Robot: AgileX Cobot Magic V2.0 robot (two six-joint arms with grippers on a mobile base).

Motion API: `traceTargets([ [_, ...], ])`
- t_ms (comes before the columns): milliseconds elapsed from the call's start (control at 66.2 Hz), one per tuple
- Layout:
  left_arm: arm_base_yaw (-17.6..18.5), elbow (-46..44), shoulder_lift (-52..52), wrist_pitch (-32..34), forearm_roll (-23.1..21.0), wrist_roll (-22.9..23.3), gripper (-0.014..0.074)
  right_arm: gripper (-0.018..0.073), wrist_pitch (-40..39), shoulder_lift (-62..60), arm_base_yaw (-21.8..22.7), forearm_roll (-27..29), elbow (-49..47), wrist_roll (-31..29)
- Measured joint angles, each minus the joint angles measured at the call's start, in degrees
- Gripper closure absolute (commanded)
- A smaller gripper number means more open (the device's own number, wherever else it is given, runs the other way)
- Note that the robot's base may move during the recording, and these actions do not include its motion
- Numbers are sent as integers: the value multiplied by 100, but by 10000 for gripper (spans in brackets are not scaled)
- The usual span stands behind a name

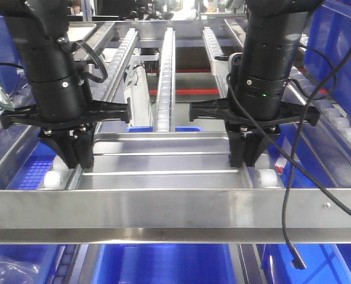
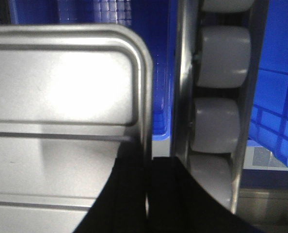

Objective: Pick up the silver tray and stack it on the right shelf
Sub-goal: 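Lift the silver tray with both grippers and pull it toward the robot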

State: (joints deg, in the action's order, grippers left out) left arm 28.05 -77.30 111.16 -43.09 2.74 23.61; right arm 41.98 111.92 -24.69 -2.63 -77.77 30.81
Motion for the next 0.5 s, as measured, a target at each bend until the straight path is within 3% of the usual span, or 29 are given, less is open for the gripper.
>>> traceTargets([
  [166,0,-57,0,-58,0,0,697,505,35,0,0,0,-34,0],
  [498,-9,-1191,23,-1045,157,-11,697,505,730,-199,20,-175,-760,0],
])
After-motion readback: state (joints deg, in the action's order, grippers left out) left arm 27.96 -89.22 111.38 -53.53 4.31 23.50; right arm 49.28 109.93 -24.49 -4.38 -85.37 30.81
